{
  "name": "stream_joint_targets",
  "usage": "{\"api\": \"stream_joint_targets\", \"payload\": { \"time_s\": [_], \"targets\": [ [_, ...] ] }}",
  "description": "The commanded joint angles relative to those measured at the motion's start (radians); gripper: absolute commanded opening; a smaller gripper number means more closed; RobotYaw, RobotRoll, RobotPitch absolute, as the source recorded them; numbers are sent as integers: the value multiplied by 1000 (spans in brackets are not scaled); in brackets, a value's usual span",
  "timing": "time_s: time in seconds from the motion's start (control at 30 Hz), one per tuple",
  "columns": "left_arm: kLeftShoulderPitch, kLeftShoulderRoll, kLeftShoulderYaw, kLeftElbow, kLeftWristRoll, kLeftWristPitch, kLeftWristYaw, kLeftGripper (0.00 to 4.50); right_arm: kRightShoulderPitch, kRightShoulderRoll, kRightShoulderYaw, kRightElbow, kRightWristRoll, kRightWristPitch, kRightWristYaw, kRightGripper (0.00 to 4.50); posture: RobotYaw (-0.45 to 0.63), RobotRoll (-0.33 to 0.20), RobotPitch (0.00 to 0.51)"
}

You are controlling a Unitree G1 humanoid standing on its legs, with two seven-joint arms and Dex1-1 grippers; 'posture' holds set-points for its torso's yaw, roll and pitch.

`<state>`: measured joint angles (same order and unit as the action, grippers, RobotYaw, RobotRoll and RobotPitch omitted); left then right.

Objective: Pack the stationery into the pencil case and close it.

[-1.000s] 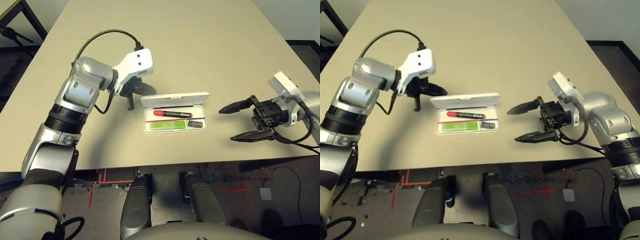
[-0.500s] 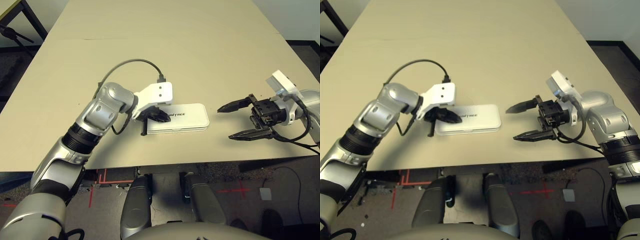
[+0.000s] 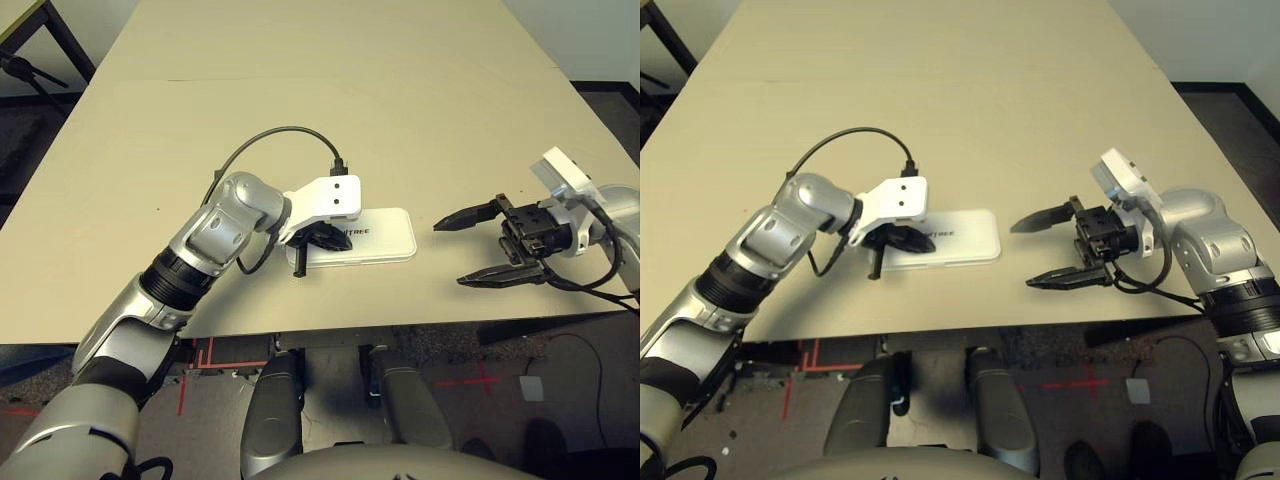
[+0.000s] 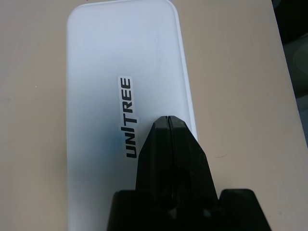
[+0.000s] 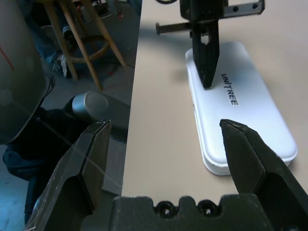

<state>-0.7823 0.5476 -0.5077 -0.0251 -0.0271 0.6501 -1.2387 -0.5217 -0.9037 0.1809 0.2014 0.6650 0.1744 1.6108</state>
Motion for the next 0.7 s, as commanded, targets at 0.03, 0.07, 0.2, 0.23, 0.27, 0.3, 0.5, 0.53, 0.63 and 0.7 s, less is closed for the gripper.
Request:
{"api": "stream_joint_targets", "payload": {
  "time_s": [0.03,0.07,0.2,0.23,0.27,0.3,0.5,0.53,0.63,0.7],
  "targets": [
    [39,-5,20,28,-17,28,27,205,16,34,-48,-7,-6,37,-18,4500,-47,0,207],
    [44,-8,53,25,-26,33,51,406,14,48,-61,-8,-1,57,-38,4500,-47,0,207],
    [71,-11,172,6,-69,59,126,1692,5,91,-105,-23,-2,139,-125,4500,-45,0,201],
    [80,-12,208,-3,-83,73,148,2125,4,105,-121,-25,2,157,-152,4500,-46,0,199],
    [89,-17,258,-11,-97,95,187,2494,2,125,-143,-26,6,169,-193,4500,-45,0,197],
    [97,-25,306,-15,-109,112,228,2853,0,143,-164,-25,6,178,-233,4500,-38,0,194],
    [118,-103,614,44,-115,2,572,4459,-34,257,-271,18,-66,170,-544,4500,-11,0,180],
    [121,-116,673,65,-114,-37,642,4459,-49,284,-296,41,-73,161,-605,4500,-9,0,178],
    [146,-155,796,86,-129,-128,791,4459,-92,354,-364,117,-126,109,-799,4500,-2,0,170],
    [183,-164,834,90,-120,-193,857,4459,-129,388,-403,193,-195,71,-987,4500,-3,0,167]
  ]
}}
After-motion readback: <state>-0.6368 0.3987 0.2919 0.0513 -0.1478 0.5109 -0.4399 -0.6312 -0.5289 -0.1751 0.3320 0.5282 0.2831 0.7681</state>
